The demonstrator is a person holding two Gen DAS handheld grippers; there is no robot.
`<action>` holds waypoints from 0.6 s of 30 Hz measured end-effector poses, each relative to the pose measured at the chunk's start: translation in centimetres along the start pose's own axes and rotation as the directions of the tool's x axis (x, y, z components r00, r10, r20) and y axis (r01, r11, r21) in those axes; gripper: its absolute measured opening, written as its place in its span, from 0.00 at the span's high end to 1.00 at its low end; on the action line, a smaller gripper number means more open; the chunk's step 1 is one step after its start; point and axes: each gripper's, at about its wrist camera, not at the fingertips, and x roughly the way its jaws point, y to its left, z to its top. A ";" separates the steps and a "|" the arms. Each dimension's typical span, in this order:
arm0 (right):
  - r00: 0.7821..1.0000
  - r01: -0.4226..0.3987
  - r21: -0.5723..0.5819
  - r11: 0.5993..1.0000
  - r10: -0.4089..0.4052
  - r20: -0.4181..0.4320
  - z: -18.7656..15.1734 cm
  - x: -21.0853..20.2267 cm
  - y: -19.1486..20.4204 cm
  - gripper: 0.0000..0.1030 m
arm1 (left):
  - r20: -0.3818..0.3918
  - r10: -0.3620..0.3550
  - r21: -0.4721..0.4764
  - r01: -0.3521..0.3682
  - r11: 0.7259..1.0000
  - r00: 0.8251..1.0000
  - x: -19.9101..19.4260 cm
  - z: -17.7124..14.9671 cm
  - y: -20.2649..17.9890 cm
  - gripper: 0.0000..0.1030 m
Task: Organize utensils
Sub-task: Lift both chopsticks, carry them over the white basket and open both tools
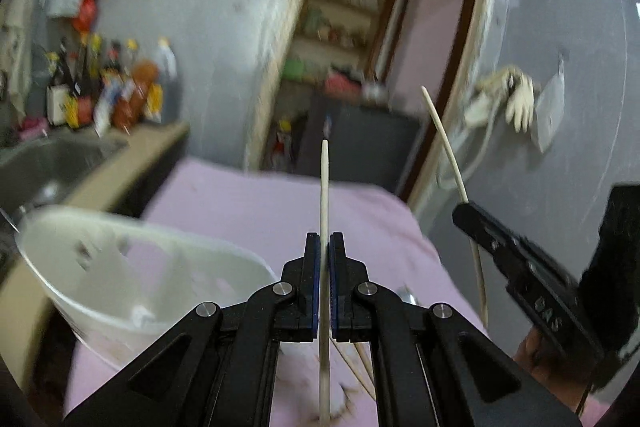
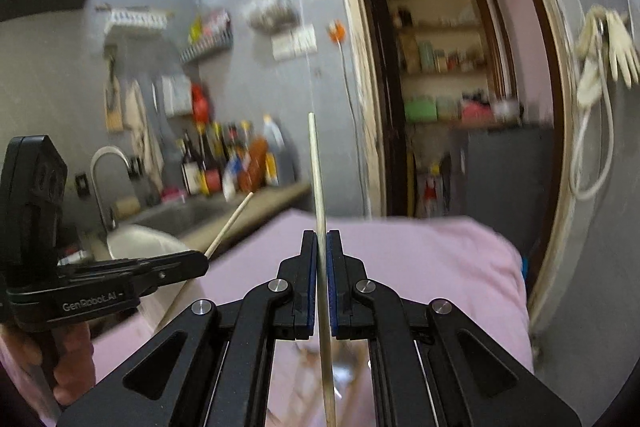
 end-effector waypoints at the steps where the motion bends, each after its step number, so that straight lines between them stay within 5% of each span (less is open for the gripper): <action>1: 1.000 -0.004 -0.002 1.000 0.004 0.031 0.4 0.1 0.9 0.97 | 0.035 0.006 -0.007 -0.006 1.000 0.999 -0.7 0.6 0.5 0.98; 9: 0.970 -0.148 0.093 0.985 0.127 0.206 3.2 2.5 6.0 0.97 | 0.271 0.063 -0.135 -0.027 0.990 0.960 -4.8 5.2 8.0 0.98; 18: 0.912 -0.294 0.133 0.947 0.236 0.336 2.1 6.4 9.0 0.97 | 0.425 0.206 -0.306 -0.074 0.949 0.881 -7.4 6.3 17.6 0.98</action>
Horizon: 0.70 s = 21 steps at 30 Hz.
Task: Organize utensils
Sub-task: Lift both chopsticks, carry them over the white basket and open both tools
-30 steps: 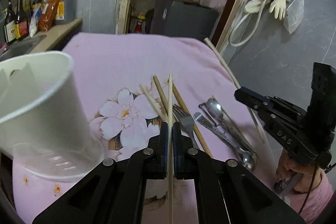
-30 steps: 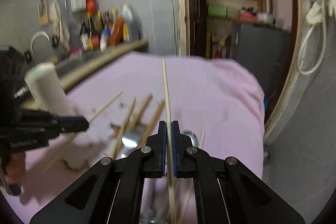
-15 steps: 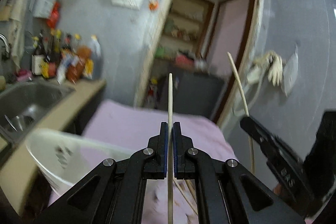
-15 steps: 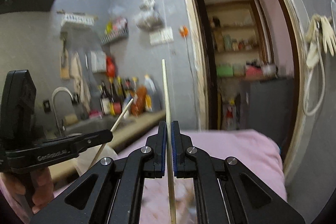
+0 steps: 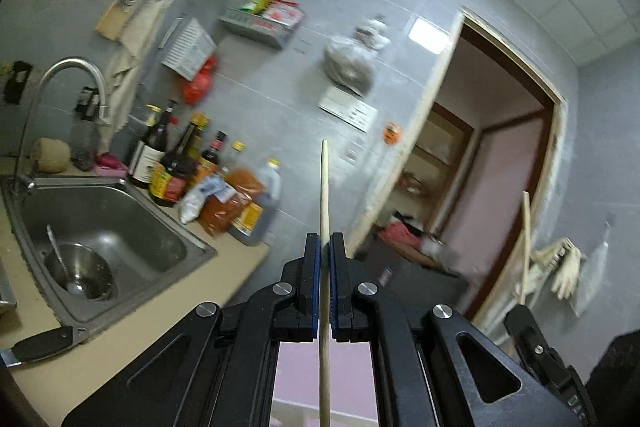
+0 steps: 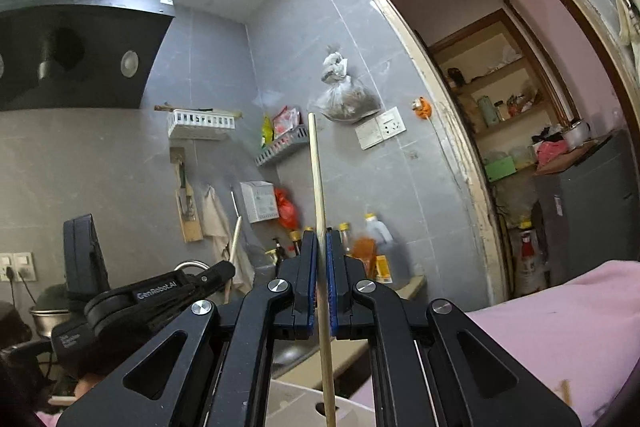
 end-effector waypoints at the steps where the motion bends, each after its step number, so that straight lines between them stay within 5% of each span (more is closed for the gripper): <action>1: 1.000 0.001 -0.004 1.000 -0.001 0.006 -0.5 0.4 0.1 0.97 | 0.008 0.012 -0.007 -0.012 1.000 1.000 0.2 -0.2 0.5 0.98; 21: 0.985 0.166 -0.079 0.983 -0.170 -0.039 -5.6 0.7 -0.7 0.97 | 0.037 0.130 0.066 -0.132 0.989 0.991 0.3 -6.0 0.2 0.98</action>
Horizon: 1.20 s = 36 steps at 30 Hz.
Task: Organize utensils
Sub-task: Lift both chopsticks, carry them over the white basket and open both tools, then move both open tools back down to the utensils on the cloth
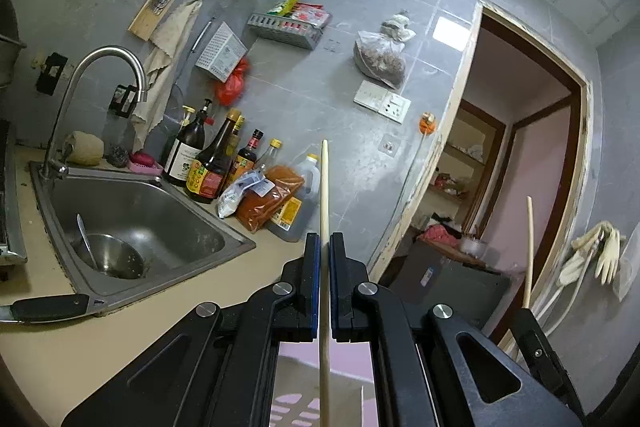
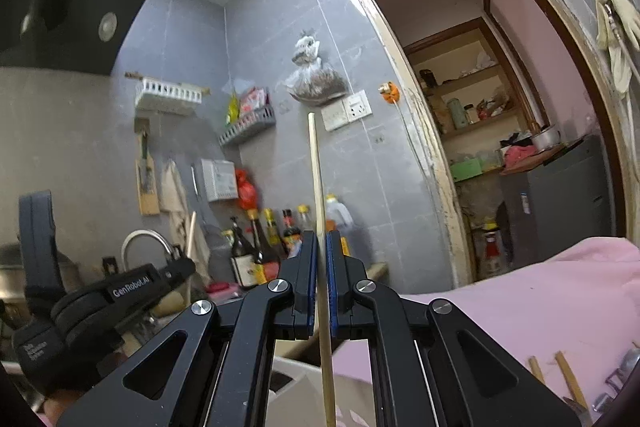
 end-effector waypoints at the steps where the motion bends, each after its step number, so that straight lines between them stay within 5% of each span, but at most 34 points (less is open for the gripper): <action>1: 1.000 0.003 -0.002 1.000 -0.003 -0.010 -0.1 0.0 -0.1 0.97 | -0.005 -0.002 0.013 0.002 1.000 1.000 0.0 -0.3 -0.2 0.98; 12: 0.989 -0.037 -0.031 0.999 0.032 -0.145 0.0 0.3 -0.4 0.97 | -0.112 0.004 0.091 0.007 0.996 0.994 0.5 -2.2 -1.6 0.98; 29: 0.971 -0.077 0.027 0.997 0.081 -0.227 -0.2 -0.5 -1.3 0.91 | -0.243 -0.018 0.091 0.042 0.995 0.970 0.3 -2.5 -1.6 0.95; 32: 0.973 -0.079 0.011 0.997 0.079 -0.216 0.5 -1.1 -1.1 0.76 | -0.236 -0.040 0.092 0.063 0.994 0.971 -0.2 -1.9 -2.0 0.85; 36: 0.984 -0.060 -0.040 0.997 0.052 -0.172 2.2 -2.8 -1.2 0.73 | -0.214 -0.077 0.094 0.099 0.991 0.974 -1.2 -0.9 -3.1 0.68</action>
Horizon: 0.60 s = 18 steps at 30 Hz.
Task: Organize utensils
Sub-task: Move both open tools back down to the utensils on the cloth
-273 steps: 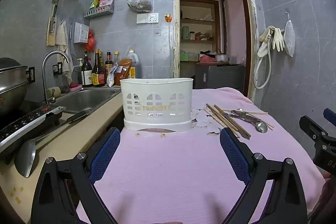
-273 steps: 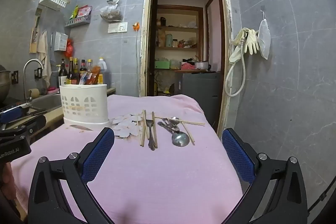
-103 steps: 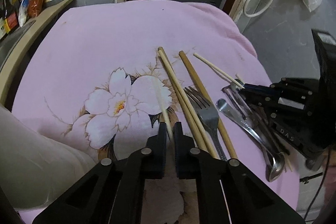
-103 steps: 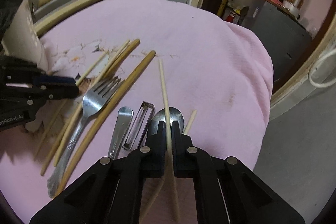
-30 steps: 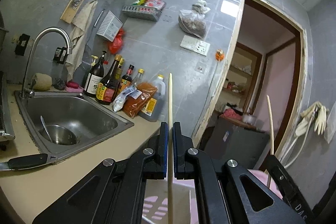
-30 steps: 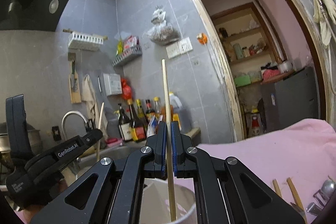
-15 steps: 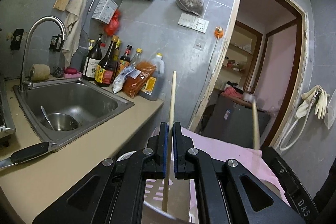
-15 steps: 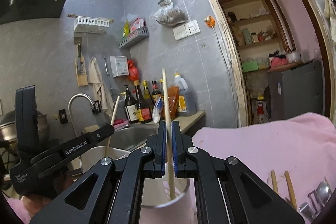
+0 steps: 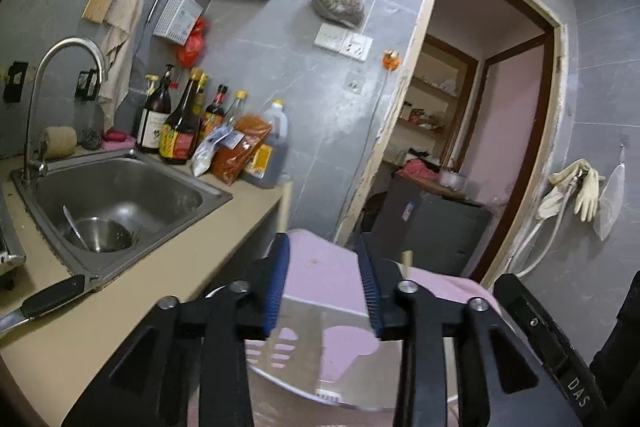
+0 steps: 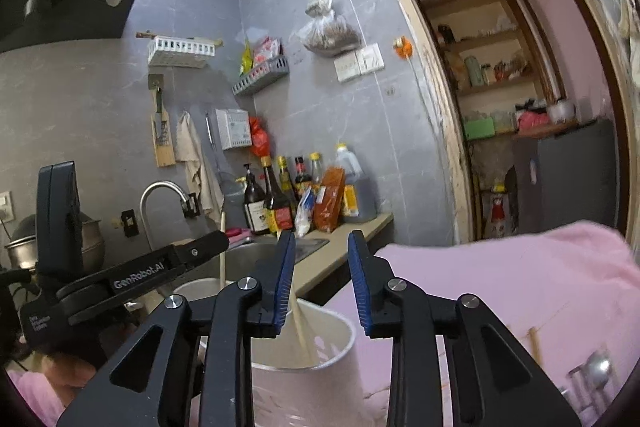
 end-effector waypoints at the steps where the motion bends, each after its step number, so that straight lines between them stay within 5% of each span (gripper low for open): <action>1: 1.000 0.007 -0.005 1.000 -0.007 0.013 0.4 -0.6 -0.2 0.71 | 0.005 -0.007 0.010 0.007 1.000 1.000 -0.3 0.2 -0.5 0.66; 10: 0.985 0.140 -0.066 0.988 -0.132 0.110 3.8 -7.2 -3.2 0.24 | 0.028 -0.115 0.111 0.111 0.988 0.993 -2.9 1.1 -5.6 0.31; 18: 0.966 0.257 -0.091 0.962 -0.252 0.060 5.5 -11.5 -7.1 0.03 | -0.022 -0.187 0.209 0.188 0.960 0.982 -3.3 -0.5 -11.1 0.09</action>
